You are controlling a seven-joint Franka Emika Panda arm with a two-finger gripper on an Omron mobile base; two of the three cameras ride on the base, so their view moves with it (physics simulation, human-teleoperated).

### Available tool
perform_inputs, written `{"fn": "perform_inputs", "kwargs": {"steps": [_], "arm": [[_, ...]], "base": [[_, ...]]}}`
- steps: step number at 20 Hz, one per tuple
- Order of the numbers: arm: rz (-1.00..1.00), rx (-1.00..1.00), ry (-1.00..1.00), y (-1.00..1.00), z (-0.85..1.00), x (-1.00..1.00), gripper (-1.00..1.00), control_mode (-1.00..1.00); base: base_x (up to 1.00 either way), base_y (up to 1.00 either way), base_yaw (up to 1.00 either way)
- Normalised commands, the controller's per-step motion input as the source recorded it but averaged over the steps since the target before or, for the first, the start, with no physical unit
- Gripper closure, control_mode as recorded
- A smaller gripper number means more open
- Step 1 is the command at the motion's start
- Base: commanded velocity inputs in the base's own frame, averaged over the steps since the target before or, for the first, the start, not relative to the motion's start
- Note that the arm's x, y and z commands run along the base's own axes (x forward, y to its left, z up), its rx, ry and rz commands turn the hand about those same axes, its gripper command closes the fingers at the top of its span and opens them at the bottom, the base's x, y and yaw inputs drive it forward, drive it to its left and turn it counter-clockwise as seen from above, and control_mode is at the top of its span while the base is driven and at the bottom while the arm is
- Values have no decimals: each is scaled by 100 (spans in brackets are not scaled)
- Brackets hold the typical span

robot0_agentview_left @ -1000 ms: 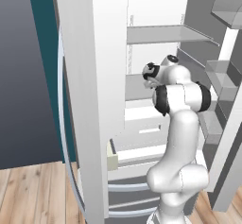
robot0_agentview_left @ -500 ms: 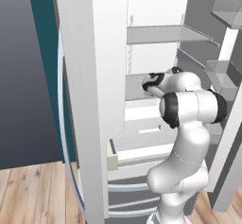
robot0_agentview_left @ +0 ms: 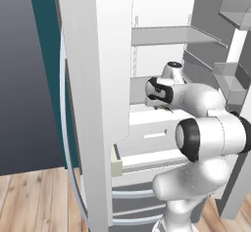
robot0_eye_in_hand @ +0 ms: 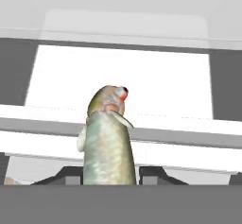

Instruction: Gather the potato and avocado from the fridge and place them on a tray on the dining counter. Then gather the fishs from the fridge and place them on the other tray.

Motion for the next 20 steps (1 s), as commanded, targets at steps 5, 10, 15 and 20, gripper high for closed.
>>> {"fn": "perform_inputs", "kwargs": {"steps": [5,10,15,20], "arm": [[0,4,11,30,8,-100,100,-100],[0,2,-12,2,0,-100,100,-100],[0,-7,-28,18,0,-98,100,-100],[0,-12,-26,9,0,-93,100,-100]], "base": [[0,0,0],[0,0,0],[0,0,0],[0,0,0]]}}
